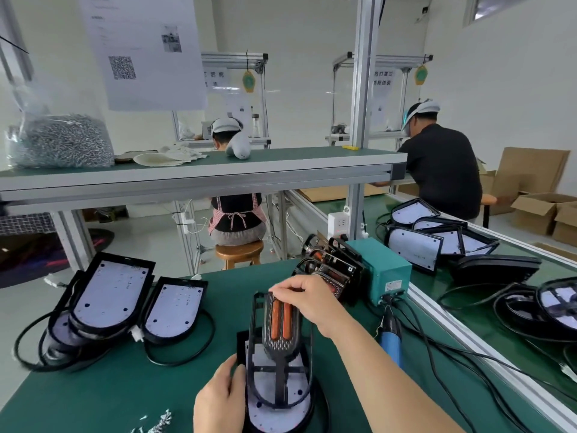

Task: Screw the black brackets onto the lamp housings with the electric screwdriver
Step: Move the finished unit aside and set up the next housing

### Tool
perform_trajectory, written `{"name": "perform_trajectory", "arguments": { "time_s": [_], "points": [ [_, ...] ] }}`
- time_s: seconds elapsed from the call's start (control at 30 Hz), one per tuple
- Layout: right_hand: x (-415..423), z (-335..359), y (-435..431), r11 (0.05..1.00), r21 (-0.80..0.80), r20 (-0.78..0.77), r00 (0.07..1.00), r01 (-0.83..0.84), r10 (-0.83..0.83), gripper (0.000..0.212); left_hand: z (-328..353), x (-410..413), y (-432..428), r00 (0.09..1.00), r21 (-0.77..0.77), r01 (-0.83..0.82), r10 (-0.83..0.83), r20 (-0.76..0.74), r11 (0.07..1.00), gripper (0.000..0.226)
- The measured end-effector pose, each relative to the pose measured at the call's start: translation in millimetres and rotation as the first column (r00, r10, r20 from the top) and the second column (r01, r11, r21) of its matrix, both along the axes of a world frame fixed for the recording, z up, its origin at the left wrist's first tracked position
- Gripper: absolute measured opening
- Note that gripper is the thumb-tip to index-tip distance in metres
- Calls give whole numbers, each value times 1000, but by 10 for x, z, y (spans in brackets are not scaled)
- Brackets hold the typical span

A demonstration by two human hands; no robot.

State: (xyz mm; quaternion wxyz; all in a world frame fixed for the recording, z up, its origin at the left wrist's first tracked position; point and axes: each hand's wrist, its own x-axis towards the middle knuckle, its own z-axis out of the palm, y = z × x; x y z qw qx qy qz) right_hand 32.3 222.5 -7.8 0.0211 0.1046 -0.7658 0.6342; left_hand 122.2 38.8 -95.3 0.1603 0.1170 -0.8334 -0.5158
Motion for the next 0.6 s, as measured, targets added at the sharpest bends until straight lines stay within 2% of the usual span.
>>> {"name": "perform_trajectory", "arguments": {
  "time_s": [0.13, 0.4, 0.5, 0.6],
  "points": [
    [-75, -302, -107, 997, 58, 97, 995, -45, 39, 8, -8, -17, -5, 1000, 0, -10, 10, 17, 1000, 26],
    [-196, -265, -193, 986, 166, -31, 999, -19, 24, 10, -91, -71, -40, 999, 40, -6, 7, -39, 999, 25],
    [-179, -289, -203, 953, 299, -46, 996, -56, 73, 14, -94, -75, -29, 999, 85, -5, 9, -43, 996, 24],
    [-132, -465, -239, 861, 507, -140, 983, -33, 120, 13, -56, -73, 1, 1000, 107, -15, 16, -9, 994, 18]
  ]
}}
